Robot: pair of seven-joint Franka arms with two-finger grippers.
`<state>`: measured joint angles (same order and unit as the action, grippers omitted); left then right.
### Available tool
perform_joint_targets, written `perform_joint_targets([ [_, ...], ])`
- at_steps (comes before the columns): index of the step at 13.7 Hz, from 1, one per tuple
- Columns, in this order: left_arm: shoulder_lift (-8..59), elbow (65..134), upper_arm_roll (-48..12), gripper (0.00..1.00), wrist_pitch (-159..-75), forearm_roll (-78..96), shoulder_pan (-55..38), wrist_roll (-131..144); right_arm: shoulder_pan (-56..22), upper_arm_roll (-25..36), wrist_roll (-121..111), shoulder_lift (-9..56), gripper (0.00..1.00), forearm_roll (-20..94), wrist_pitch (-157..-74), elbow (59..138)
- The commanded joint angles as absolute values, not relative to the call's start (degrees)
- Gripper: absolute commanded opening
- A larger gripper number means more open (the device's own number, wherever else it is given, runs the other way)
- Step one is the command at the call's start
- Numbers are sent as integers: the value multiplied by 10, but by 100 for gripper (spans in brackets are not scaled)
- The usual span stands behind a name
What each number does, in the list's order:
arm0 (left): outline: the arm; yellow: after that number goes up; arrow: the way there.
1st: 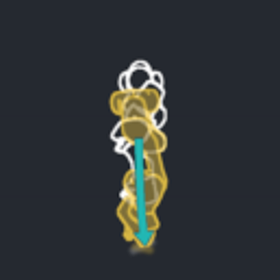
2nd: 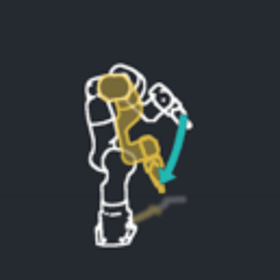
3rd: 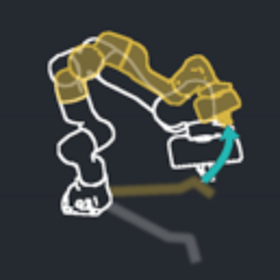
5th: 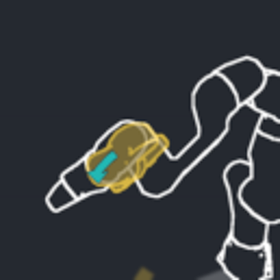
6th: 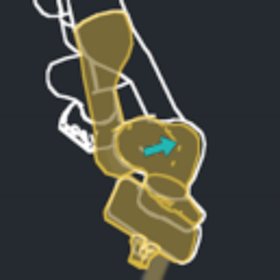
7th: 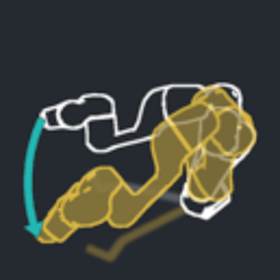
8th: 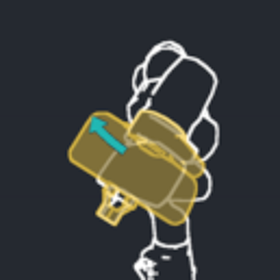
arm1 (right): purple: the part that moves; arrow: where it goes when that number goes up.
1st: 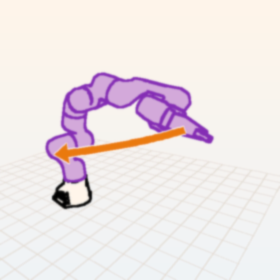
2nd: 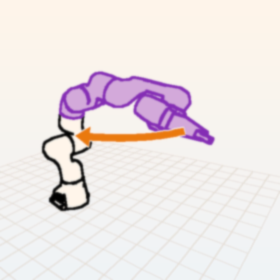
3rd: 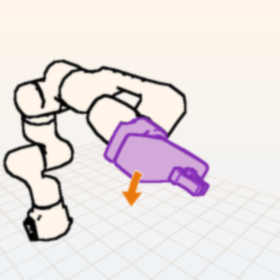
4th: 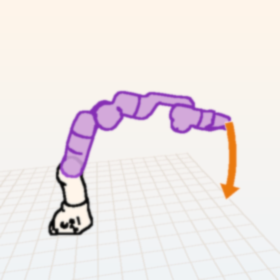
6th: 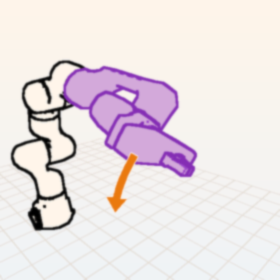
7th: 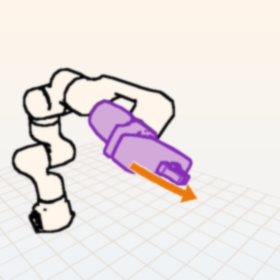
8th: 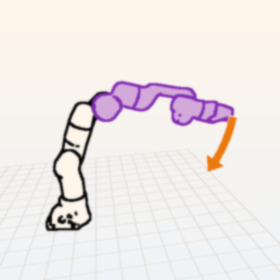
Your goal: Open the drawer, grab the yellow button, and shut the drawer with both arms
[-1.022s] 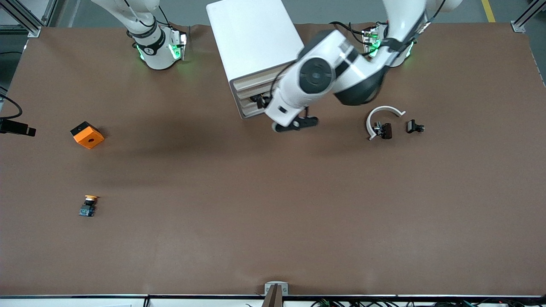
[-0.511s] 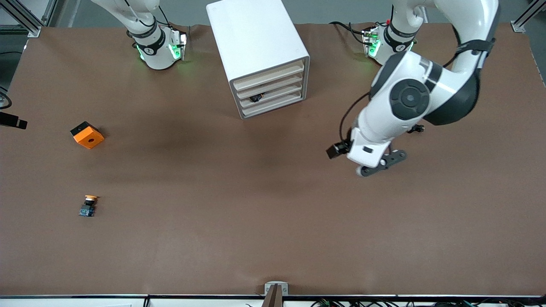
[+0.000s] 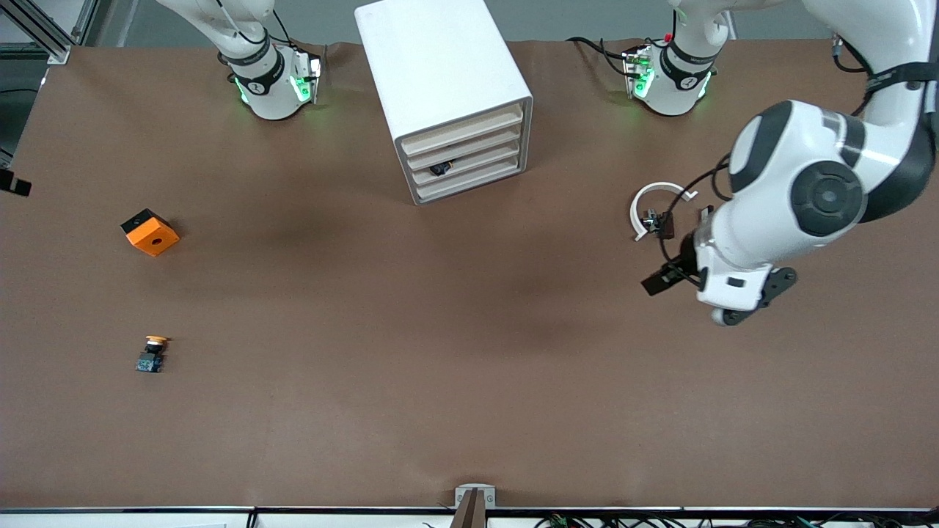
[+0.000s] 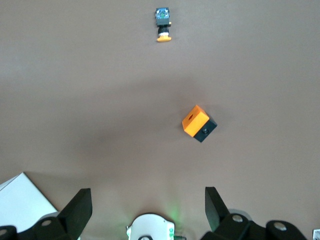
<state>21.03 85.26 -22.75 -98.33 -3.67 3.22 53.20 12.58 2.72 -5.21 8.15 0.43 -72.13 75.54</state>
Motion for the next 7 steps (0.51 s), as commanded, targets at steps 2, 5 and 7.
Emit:
perform_joint_targets([
  [2, 200, 860, -235, 100, -963, -37, 61, 532, 75, 34, -46, 35, 100, 3, -688, 767],
  [5, 201, 859, -252, 100, -927, -37, 111, 397, 48, 62, -47, 16, 100, 5, -690, 788],
  [7, 199, 858, -254, 100, -904, -35, 130, 291, 22, 89, -50, -3, 100, 7, -714, 825],
])
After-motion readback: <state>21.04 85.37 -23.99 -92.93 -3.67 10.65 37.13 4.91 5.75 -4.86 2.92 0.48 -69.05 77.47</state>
